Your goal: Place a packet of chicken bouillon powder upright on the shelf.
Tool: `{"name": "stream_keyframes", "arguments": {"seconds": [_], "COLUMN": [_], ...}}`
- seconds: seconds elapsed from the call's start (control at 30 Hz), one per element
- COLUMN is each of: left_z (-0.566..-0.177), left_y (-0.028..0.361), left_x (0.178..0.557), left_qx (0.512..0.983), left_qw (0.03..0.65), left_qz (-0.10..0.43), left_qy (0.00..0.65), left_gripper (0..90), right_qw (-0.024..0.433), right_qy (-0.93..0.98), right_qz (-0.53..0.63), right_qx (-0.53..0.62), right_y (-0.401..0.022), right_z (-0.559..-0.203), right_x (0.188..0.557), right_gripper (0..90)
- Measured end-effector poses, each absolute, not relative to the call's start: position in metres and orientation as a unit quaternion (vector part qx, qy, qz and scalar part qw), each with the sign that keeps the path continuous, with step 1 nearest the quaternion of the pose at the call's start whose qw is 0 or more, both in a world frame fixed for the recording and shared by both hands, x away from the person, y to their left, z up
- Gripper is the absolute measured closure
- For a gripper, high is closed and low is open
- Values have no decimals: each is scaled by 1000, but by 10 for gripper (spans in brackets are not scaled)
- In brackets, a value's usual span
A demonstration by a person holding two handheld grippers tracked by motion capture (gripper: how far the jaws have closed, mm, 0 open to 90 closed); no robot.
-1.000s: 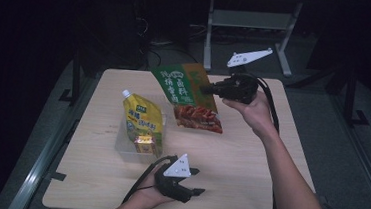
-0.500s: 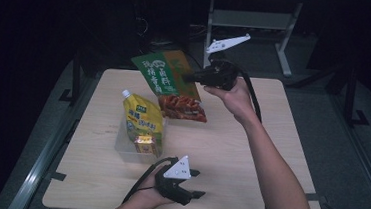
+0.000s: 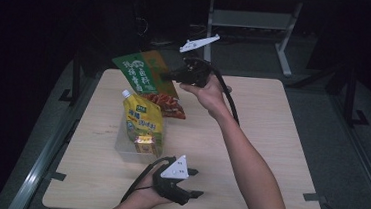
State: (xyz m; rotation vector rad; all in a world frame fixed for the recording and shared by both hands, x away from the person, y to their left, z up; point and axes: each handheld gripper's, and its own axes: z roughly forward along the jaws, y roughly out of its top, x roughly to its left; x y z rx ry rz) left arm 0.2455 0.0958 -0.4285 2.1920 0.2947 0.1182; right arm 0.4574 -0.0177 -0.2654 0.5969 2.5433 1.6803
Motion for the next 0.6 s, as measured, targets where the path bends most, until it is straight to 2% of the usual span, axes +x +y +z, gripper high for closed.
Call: {"name": "stream_keyframes", "arguments": {"seconds": [0.6], "left_z": [-427], "left_y": [99], "left_x": [245], "left_qx": [886], "left_qw": [447], "left_qz": [51], "left_qy": [115], "left_gripper": [347], "right_qw": [4], "right_qy": [822], "right_qz": [526], "right_qx": [218], "right_y": [23], "right_z": [-313], "right_x": [478], "right_gripper": [900]}}
